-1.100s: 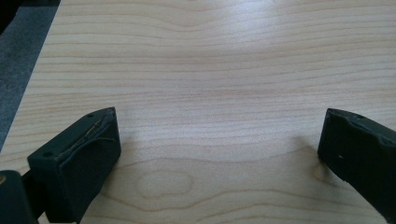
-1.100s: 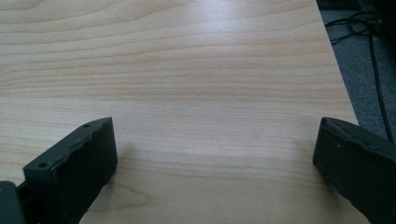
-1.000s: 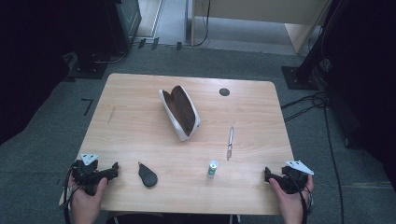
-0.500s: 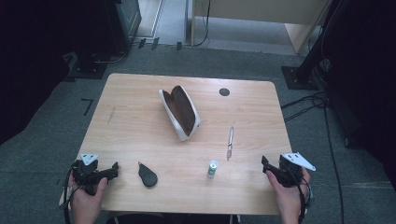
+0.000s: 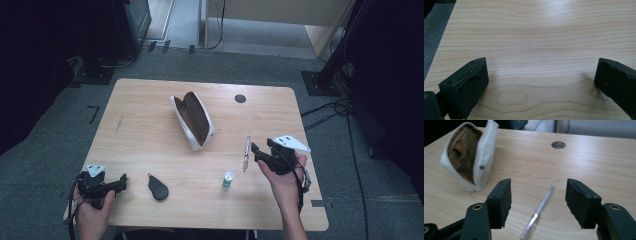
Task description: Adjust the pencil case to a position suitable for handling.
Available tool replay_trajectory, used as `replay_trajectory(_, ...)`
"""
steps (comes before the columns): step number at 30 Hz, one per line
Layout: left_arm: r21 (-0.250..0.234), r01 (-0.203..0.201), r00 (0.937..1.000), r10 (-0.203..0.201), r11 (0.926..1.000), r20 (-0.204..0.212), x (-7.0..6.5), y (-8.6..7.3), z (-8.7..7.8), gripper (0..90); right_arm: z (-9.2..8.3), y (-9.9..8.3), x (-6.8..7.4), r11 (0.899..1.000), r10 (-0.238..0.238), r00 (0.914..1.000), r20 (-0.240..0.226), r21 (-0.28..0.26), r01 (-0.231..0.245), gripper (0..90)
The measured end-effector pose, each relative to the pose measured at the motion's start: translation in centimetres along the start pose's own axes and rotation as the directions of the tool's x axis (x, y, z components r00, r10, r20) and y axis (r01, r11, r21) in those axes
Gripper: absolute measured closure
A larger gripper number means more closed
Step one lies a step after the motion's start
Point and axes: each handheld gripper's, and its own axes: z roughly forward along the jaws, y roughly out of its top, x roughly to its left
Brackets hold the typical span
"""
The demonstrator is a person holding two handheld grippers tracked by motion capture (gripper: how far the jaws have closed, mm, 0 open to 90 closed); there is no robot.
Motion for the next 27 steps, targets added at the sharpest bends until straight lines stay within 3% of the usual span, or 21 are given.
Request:
replay_trajectory(3,0.002,-0.003,1.0,0.003,1.0,0.0,0.0,0.0,0.0,0.0,1.9,1.4,1.6,0.999,-0.044,0.9983,-0.038,0.011,0.044,40.0)
replay_trajectory(10,0.003,-0.003,1.0,0.003,1.0,0.0,0.0,0.0,0.0,0.0,4.9,3.1,2.9,0.998,-0.05,0.9923,-0.113,0.036,0.055,42.2)
replay_trajectory(13,0.001,-0.003,1.0,0.003,1.0,0.0,0.0,0.0,0.0,0.0,6.7,4.1,3.9,0.994,-0.075,0.9851,-0.155,0.063,0.086,42.2)
replay_trajectory(15,0.001,-0.002,1.0,0.002,1.0,0.0,0.0,0.0,0.0,0.0,7.1,4.2,4.0,0.993,-0.078,0.9839,-0.161,0.07,0.09,42.2)
replay_trajectory(18,0.002,-0.003,1.0,0.003,1.0,0.0,0.0,0.0,0.0,0.0,8.9,4.6,4.6,0.988,-0.092,0.9772,-0.191,0.102,0.113,41.4)
replay_trajectory(24,0.002,-0.003,1.0,0.003,1.0,0.0,0.0,0.0,0.0,0.0,10.8,5.1,5.3,0.979,-0.112,0.9685,-0.222,0.142,0.146,41.3)
replay_trajectory(27,0.001,-0.003,1.0,0.003,1.0,0.0,0.0,0.0,0.0,0.0,12.4,5.3,5.8,0.969,-0.129,0.9623,-0.24,0.178,0.174,41.3)
